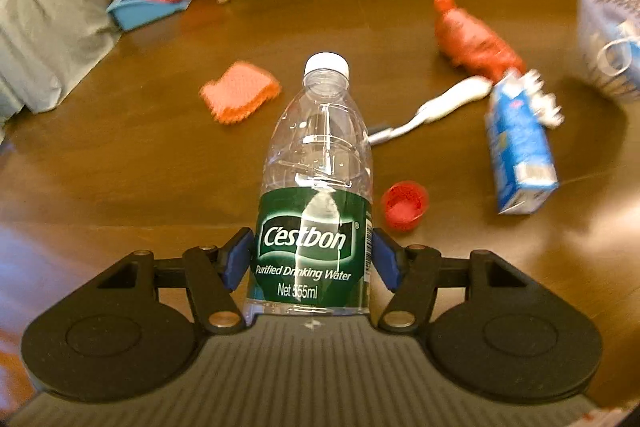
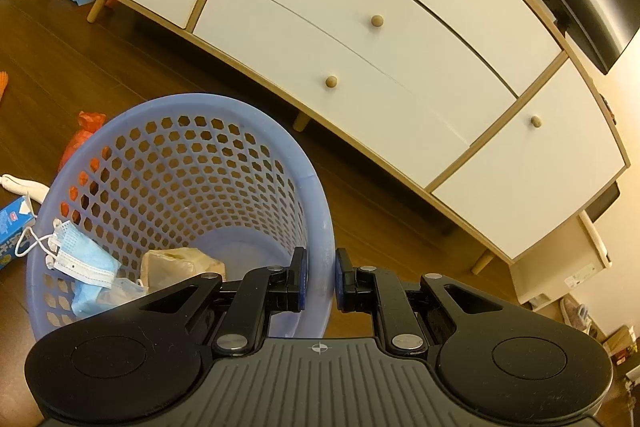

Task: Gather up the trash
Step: 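Close the left tool on the water bottle and lift it toward the wastebasket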

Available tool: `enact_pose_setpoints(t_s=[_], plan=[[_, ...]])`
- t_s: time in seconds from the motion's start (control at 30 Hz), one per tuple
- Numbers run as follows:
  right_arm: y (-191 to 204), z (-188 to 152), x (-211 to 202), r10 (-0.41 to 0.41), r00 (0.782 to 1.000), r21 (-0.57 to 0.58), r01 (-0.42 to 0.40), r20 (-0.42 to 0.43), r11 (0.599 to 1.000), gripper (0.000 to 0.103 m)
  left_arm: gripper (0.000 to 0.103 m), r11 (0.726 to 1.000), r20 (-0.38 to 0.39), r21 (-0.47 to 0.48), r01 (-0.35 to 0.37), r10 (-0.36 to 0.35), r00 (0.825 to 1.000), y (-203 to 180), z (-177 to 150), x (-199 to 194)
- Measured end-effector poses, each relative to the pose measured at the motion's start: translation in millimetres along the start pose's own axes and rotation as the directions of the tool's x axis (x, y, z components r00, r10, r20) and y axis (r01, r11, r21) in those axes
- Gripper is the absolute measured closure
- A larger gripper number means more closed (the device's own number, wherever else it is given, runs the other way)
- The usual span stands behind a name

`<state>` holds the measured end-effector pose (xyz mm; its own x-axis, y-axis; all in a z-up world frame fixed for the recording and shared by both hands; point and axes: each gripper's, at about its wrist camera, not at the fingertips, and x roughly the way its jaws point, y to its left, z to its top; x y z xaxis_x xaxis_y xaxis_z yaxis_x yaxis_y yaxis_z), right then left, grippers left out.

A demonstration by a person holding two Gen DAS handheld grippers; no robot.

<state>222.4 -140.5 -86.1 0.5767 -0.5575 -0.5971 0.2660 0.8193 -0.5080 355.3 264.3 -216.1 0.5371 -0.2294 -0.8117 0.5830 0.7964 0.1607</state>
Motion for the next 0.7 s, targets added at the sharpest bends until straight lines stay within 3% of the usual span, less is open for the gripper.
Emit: enact_pose_setpoints(t_s=[0.23,0.47,0.7], plan=[[2,2,0,0.008,1.000,-0.022,-0.008,0.007,1.000,0.093,0.044,0.990,0.109,0.084,0.112,-0.121,0.987,-46,36,-36],[0,3,2,0.011,1.000,-0.030,-0.011,-0.002,0.999,0.093,0.044,0.957,0.189,0.193,0.218,-0.254,0.949,-101,78,-55],[1,2,4,0.014,1.000,-0.031,-0.014,0.003,0.999,0.093,0.044,0.913,0.202,0.301,0.275,-0.343,0.917,-148,104,-62]])
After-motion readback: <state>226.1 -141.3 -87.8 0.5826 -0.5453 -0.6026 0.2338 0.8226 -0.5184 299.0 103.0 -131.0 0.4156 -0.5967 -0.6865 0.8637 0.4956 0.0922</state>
